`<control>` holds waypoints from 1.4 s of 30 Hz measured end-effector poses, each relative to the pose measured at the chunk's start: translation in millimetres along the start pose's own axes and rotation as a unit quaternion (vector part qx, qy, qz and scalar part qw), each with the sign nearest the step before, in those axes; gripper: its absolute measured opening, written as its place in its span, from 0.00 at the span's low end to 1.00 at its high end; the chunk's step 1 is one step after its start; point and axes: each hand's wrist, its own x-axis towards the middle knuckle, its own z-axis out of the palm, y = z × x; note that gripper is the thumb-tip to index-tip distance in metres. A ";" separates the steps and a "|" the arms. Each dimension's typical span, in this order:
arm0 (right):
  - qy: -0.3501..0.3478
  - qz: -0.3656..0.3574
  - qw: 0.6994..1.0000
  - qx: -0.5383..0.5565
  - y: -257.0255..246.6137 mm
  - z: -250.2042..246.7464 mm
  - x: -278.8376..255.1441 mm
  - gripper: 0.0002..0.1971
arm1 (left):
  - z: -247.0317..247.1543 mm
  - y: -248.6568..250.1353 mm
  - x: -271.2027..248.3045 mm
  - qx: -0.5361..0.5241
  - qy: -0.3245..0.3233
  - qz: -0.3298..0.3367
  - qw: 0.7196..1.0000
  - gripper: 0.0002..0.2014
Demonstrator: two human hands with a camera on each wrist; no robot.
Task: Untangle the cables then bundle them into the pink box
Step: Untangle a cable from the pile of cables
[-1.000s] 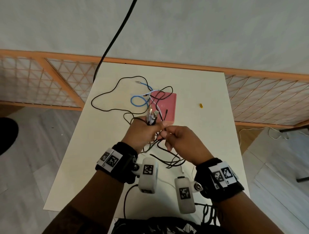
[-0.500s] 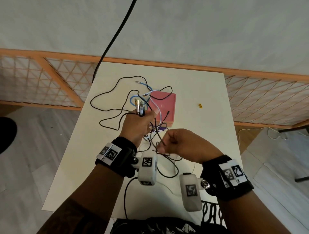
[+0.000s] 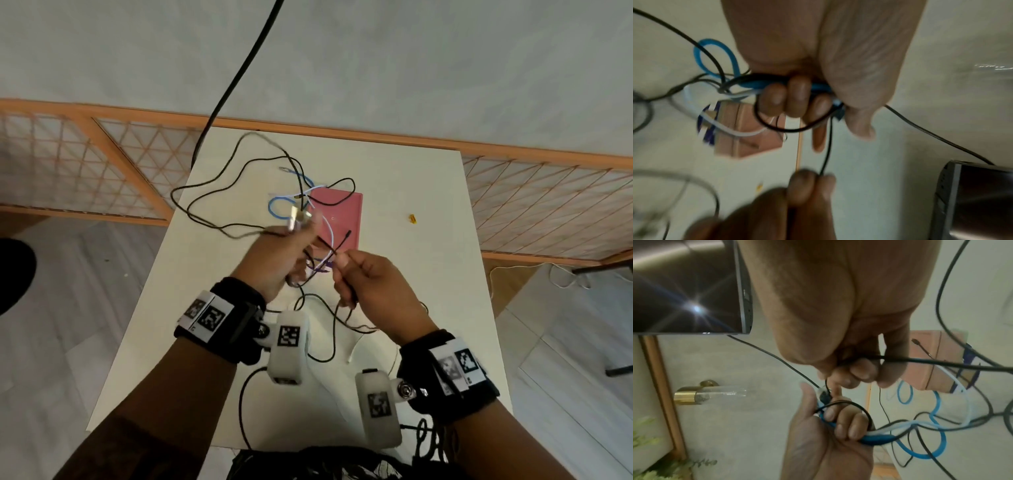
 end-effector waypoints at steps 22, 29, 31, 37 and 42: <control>0.012 0.012 1.000 0.017 2.8 5.7 -2.9 0.19 | 11.3 -7.0 -13.9 0.047 -0.081 0.026 0.995 0.14; -0.003 0.030 0.999 0.018 5.7 -0.9 -1.3 0.16 | 4.4 1.7 3.9 -0.006 0.023 0.015 1.000 0.19; 0.007 0.022 0.999 0.036 7.1 -1.1 1.0 0.16 | 16.6 -5.9 -15.4 0.048 -0.069 0.025 0.996 0.16; -0.021 0.024 0.999 0.016 9.2 -11.1 0.2 0.17 | -6.8 12.0 16.4 -0.061 0.172 0.038 0.983 0.16; -0.006 0.040 0.992 0.116 10.6 -11.8 -2.1 0.17 | 6.9 -7.2 -3.0 0.013 -0.038 -0.004 0.999 0.24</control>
